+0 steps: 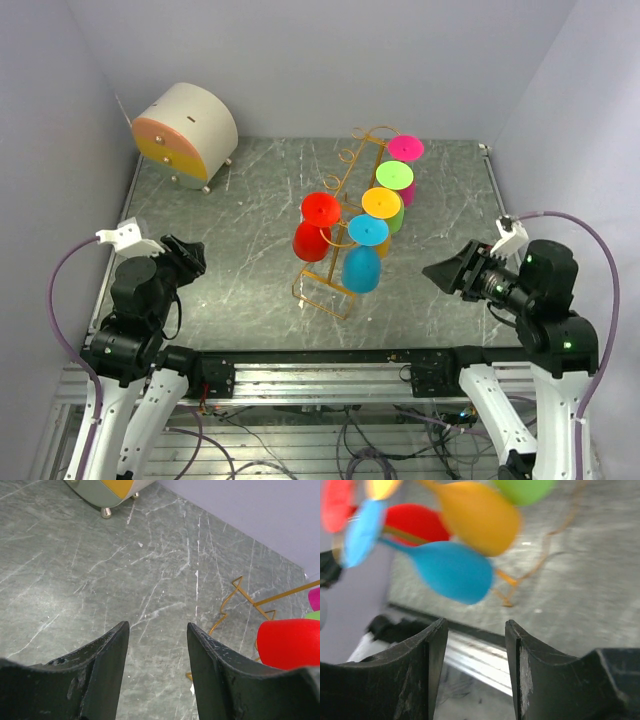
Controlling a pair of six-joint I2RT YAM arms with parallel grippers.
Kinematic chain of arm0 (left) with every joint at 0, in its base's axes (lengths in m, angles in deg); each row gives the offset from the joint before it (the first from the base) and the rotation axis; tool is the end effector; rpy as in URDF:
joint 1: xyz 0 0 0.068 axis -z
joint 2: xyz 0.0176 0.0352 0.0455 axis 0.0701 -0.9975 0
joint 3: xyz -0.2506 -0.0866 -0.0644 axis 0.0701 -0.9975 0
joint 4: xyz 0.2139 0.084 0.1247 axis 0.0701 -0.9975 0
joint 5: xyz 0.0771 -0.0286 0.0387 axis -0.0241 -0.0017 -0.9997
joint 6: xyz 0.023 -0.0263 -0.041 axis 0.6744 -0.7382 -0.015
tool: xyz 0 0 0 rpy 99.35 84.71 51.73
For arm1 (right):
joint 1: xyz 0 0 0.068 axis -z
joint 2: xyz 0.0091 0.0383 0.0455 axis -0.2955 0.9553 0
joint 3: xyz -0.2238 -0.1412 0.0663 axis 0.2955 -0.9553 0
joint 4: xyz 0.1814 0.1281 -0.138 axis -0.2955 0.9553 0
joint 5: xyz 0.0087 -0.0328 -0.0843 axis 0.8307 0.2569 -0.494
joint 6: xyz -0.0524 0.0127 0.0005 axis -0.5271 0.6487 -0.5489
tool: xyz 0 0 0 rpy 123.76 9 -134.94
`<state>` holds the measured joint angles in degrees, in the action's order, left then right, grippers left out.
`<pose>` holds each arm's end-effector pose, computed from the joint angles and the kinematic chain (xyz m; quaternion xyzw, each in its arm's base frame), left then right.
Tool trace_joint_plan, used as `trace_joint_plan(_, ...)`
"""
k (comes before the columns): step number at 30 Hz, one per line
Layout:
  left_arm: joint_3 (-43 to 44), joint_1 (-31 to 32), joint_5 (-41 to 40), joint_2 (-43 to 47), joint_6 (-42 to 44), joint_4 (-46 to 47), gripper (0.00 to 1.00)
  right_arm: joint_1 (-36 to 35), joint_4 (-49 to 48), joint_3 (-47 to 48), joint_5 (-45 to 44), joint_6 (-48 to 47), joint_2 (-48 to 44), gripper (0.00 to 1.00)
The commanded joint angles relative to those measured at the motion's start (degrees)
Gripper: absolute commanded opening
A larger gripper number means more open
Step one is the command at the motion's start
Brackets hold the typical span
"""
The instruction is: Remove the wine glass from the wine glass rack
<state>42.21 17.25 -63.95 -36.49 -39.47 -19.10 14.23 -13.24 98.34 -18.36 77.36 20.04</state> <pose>0.0861 -0.0125 0.3323 -0.2010 0.7643 -0.1607 0.5913 0.0713 0.0229 0.3932 0.0551 0.8339 0.3714 0.4046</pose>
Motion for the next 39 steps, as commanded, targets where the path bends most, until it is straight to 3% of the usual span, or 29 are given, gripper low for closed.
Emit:
trace_joint_plan(1,0.42,0.54,0.98,0.04,-0.32,0.52,0.6,-0.17,2.77,-5.12,-26.4,-1.47,-1.84,0.51)
trace_joint_plan(5,0.42,1.14,0.72,0.16,-0.49,0.35,0.6,-0.2,-4.49,-10.15,-30.87,2.12,-2.36,0.53)
trace_joint_plan(11,0.4,1.77,0.6,0.46,-0.5,0.32,0.6,-0.19,-16.51,-13.79,-28.01,11.09,2.66,0.54)
trace_joint_plan(15,0.42,2.3,0.58,0.8,-0.49,0.37,0.6,-0.18,-28.16,-17.92,-25.0,17.65,3.69,0.6)
trace_joint_plan(21,0.44,3.99,-0.06,1.13,-0.76,0.1,0.6,1.84,-39.63,-13.62,-19.3,20.86,11.91,0.58)
trace_joint_plan(24,0.42,4.72,-0.36,1.32,-0.84,0.15,0.6,3.75,-40.39,-5.41,-19.46,21.65,15.23,0.48)
trace_joint_plan(27,0.42,5.03,-0.43,1.09,-0.92,0.07,0.6,5.56,-37.0,3.69,-18.35,21.25,21.65,0.09)
trace_joint_plan(28,0.44,5.09,-0.48,0.9,-0.93,-0.02,0.6,6.24,-36.51,6.3,-16.92,20.9,22.96,0.01)
trace_joint_plan(29,0.5,5.11,-0.55,0.89,-0.96,-0.03,0.6,7.01,-36.18,8.63,-14.89,20.86,25.28,0.0)
trace_joint_plan(32,0.42,5.18,-0.62,0.61,-0.94,0.04,0.6,11.23,-38.61,13.03,-3.25,22.57,33.29,0.0)
trace_joint_plan(36,0.42,5.18,-0.72,-0.09,-0.91,-0.06,0.6,16.61,-48.47,13.27,15.81,29.85,42.34,0.34)
trace_joint_plan(39,0.59,5.22,-1.47,-0.76,-1.17,-0.35,0.6,16.57,-45.0,18.98,18.19,24.81,47.87,0.48)
